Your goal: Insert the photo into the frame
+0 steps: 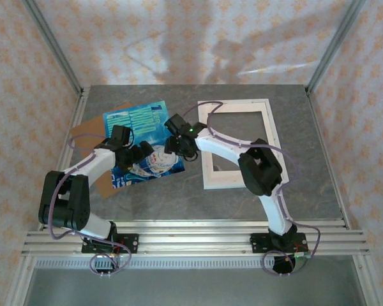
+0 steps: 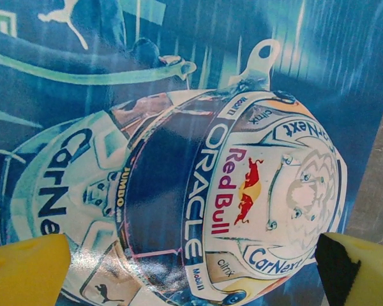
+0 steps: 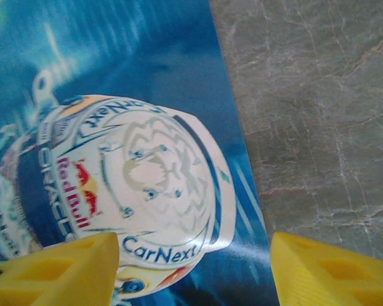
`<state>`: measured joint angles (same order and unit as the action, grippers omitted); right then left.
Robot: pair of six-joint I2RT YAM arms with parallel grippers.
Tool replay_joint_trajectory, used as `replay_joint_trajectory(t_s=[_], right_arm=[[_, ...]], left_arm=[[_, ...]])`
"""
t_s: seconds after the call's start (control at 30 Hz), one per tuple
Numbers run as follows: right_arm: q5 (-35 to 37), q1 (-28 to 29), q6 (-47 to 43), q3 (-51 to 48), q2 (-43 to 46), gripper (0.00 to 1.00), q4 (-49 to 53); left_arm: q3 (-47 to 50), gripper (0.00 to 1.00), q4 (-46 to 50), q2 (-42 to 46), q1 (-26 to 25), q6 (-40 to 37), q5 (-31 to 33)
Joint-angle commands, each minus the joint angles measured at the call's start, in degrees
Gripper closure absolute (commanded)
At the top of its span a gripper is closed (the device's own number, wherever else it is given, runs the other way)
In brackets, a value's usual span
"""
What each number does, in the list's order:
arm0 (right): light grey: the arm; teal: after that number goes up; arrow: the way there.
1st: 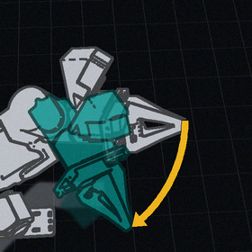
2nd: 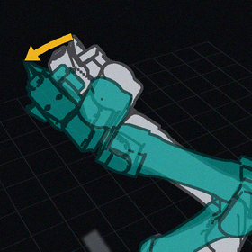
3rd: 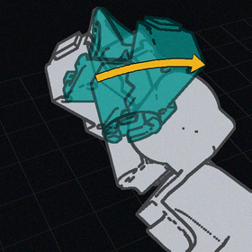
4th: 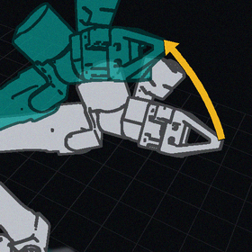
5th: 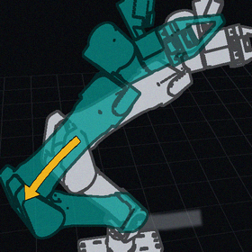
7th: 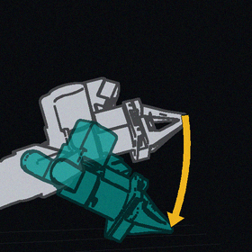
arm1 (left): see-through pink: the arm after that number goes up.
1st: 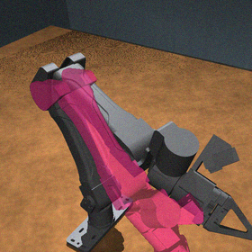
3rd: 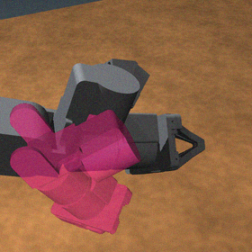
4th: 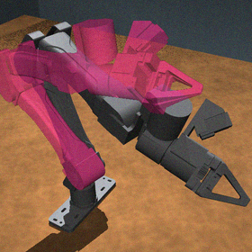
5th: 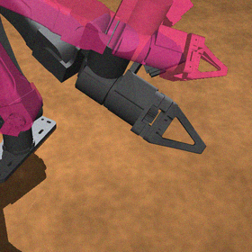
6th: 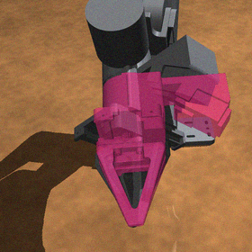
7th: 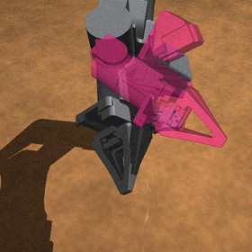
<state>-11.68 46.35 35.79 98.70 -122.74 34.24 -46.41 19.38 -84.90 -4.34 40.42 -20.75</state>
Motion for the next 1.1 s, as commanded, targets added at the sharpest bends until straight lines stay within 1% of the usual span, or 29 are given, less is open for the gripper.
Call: replay_joint_trajectory(t_s=[0.0, 0.17, 0.27, 0.33, 0.5, 0.6, 0.73, 1.0, 1.07], right_arm=[[2.9, 0.2, 1.7, 1.4, -2.3, 0.39, 1.3], [2.6, 0.4, 1.5, -0.2, -3.9, 0.42, -0.3], [0.8, 0.7, 1.3, -1.2, -4.4, 0.44, -1.7], [-0.2, 1.2, 1.4, -2.2, -4.5, 0.48, -3.2], [-2.7, 1.4, 2.1, -3.6, -5.2, 0.5, -5.6], [-4.8, 1.4, 2.1, -5.4, -3.7, 0.52, -9.0], [-7.0, 1.4, 1.3, -8.2, -0.4, 0.52, -13.6], [-7.7, 1.3, 0.3, -12.7, 4.1, 0.52, -19.3], [-9.0, 1.2, 0.4, -14.8, 5.4, 0.51, -22.8]], left_arm=[[1.3, 0.0, -1.0, -0.6, 0.5, -1.0, 0.6], [2.4, 0.0, -1.9, -2.1, 0.5, -1.1, 0.7], [3.2, 0.0, -2.9, -2.9, 0.5, -0.6, 0.4], [3.3, 0.0, -3.1, -3.5, 0.5, -0.6, 0.4], [3.6, 0.0, -3.5, -4.6, 0.5, -0.6, -0.4], [3.5, 0.0, -3.6, -5.3, 0.4, -0.6, -0.8], [3.1, 0.0, -3.3, -5.7, 0.4, -0.7, -0.8], [2.9, 0.0, -2.5, -5.7, 0.4, -1.0, -0.6], [2.8, 0.0, -2.2, -5.8, 0.4, -1.1, -0.6]])
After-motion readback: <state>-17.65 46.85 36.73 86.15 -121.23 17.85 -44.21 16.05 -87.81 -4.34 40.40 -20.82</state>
